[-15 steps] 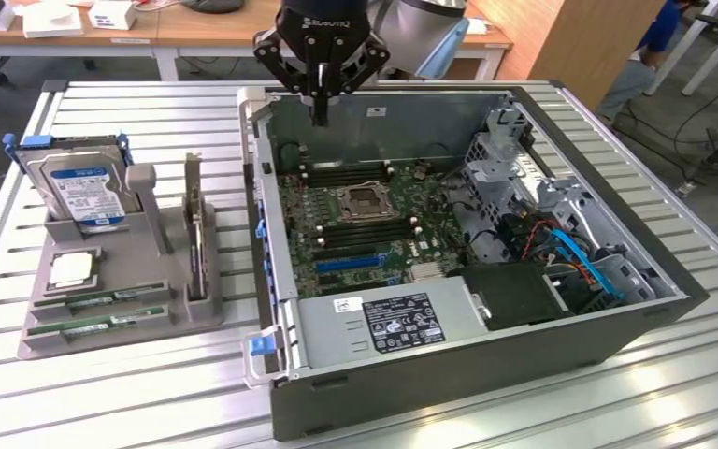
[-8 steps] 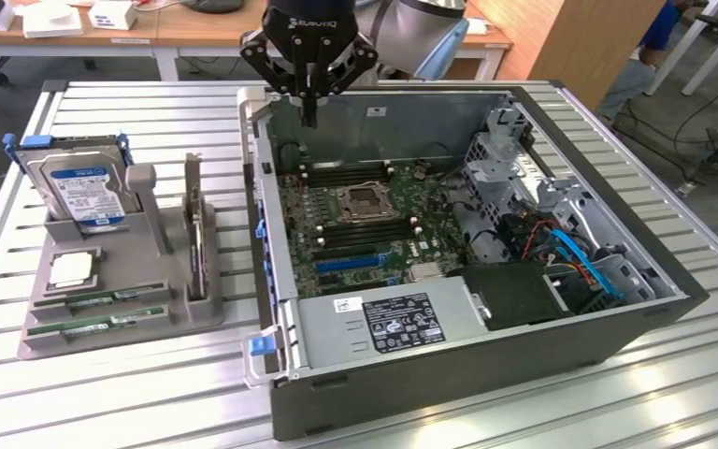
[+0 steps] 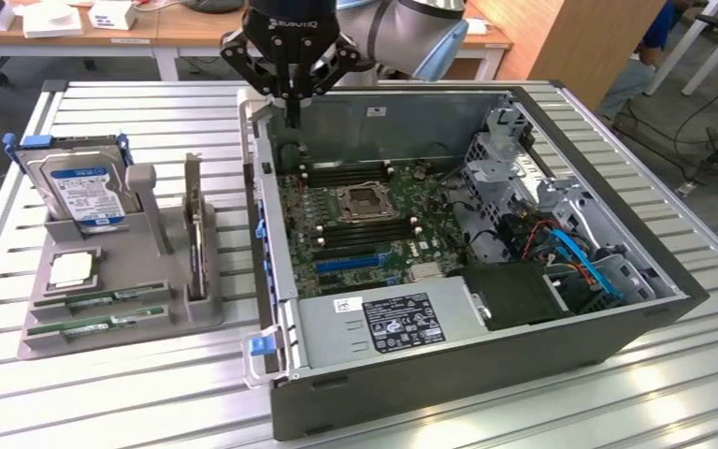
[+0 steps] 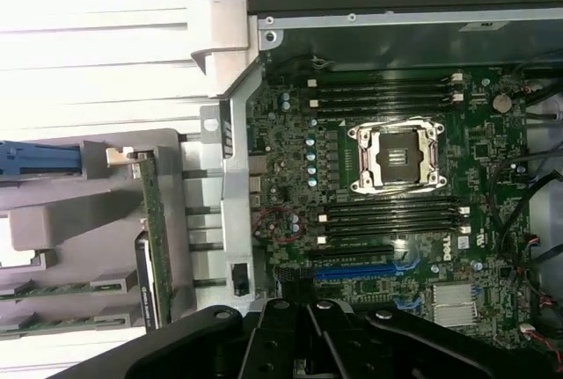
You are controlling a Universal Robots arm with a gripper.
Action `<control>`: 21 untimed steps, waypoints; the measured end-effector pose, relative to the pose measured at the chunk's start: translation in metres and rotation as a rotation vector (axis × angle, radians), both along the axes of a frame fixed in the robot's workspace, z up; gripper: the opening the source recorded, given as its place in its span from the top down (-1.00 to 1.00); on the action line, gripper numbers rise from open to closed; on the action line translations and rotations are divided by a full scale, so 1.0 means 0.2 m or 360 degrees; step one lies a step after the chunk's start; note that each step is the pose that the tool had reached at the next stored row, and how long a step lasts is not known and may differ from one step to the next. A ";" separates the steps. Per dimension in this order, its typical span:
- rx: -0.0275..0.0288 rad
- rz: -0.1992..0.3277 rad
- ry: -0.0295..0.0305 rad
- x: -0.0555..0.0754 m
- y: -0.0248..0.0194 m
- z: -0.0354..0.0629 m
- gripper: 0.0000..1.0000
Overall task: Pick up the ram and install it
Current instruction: 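Reach for the ram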
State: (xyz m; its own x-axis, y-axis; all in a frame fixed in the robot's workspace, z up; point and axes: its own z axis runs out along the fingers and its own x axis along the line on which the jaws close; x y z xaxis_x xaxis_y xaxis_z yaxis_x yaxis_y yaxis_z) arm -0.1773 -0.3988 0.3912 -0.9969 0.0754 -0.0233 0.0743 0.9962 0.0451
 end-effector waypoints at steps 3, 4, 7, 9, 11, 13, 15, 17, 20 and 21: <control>0.00000 0.0000 0.00000 -0.03 0.000 -0.002 0.81; 0.00000 0.0000 -0.00001 -0.04 0.000 -0.002 0.81; 0.00000 0.0000 0.00000 -0.07 0.000 -0.003 0.81; -0.00001 0.0000 0.00000 -0.09 0.000 -0.004 0.81; -0.00001 0.0000 -0.00001 -0.11 0.000 -0.006 0.81; -0.00001 0.0000 -0.00001 -0.14 0.000 -0.006 0.81; -0.00001 0.0000 0.00000 -0.16 0.000 -0.007 0.81; 0.00000 0.0000 -0.00001 -0.18 0.000 -0.009 0.81; -0.00002 0.0000 0.00000 -0.22 0.000 -0.010 0.81; -0.00002 0.0000 0.00001 -0.23 0.000 -0.011 0.81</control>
State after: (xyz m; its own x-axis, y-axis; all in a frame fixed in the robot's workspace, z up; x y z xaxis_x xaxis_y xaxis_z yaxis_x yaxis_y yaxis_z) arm -0.2230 -0.3988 0.3890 -0.9969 0.0755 -0.0232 0.0744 0.9962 0.0450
